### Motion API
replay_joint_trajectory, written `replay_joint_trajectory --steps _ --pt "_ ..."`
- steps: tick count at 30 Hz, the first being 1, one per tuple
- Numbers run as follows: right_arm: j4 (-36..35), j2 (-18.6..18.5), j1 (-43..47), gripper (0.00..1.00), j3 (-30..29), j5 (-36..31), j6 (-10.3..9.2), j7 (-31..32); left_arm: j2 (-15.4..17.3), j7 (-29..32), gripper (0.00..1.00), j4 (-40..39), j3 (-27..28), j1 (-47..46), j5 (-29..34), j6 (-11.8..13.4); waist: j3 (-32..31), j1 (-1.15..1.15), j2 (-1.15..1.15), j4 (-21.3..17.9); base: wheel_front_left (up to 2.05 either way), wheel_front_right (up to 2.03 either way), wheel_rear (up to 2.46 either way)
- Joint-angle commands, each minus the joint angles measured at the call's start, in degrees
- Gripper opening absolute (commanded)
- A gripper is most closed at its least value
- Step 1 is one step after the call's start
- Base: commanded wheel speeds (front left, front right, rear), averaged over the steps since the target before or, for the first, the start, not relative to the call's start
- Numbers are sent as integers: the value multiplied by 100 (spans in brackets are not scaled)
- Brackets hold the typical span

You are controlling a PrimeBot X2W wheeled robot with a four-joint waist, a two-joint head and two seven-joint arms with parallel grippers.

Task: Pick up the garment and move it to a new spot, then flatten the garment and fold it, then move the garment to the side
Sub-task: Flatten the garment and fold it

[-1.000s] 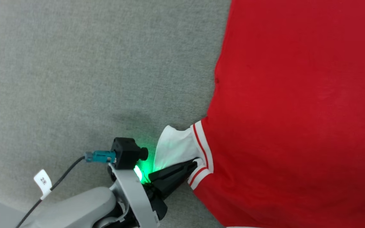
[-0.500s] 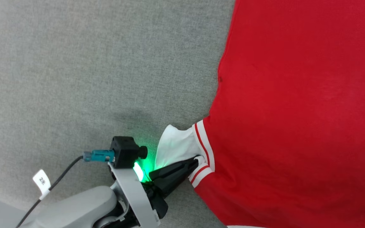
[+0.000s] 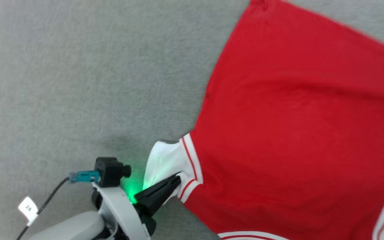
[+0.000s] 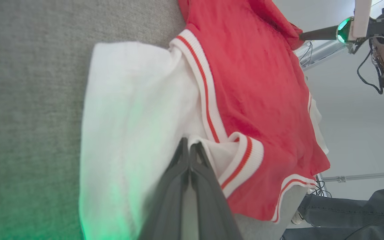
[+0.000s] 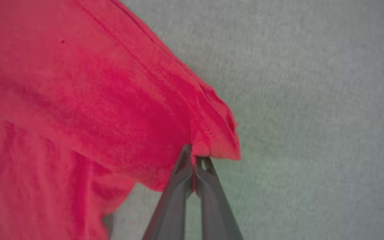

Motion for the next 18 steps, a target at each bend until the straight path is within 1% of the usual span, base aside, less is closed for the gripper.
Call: replay_joint_trajectory --steps 1,5,7,10,13,15,18 --pt "-262 -92 449 0 -26 207 -6 120 104 15 0 152 38 155 -19 66 -522 0 0 -515 0 0 0" --pt "-1259 -271 1734 0 -297 683 -6 469 162 12 0 113 217 352 -18 51 -693 0 0 -751 0 0 0" --pt "-1729 -211 2384 0 -510 788 -6 558 195 11 0 62 285 426 21 48 -720 0 0 -853 0 0 0" --pt "-2334 -12 3322 0 -832 830 -6 668 229 11 0 5 317 476 71 46 -725 0 0 -934 0 0 0" --pt "-2860 288 4135 0 -1073 741 -6 788 280 11 0 -24 366 495 104 47 -701 0 0 -990 0 0 0" --pt "-3145 505 4573 0 -1153 707 -6 862 313 10 0 -47 399 501 117 47 -669 0 0 -1018 0 0 0" --pt "-3369 772 5008 0 -1133 608 -6 860 323 11 0 -74 426 509 146 47 -607 0 0 -1037 0 0 0"
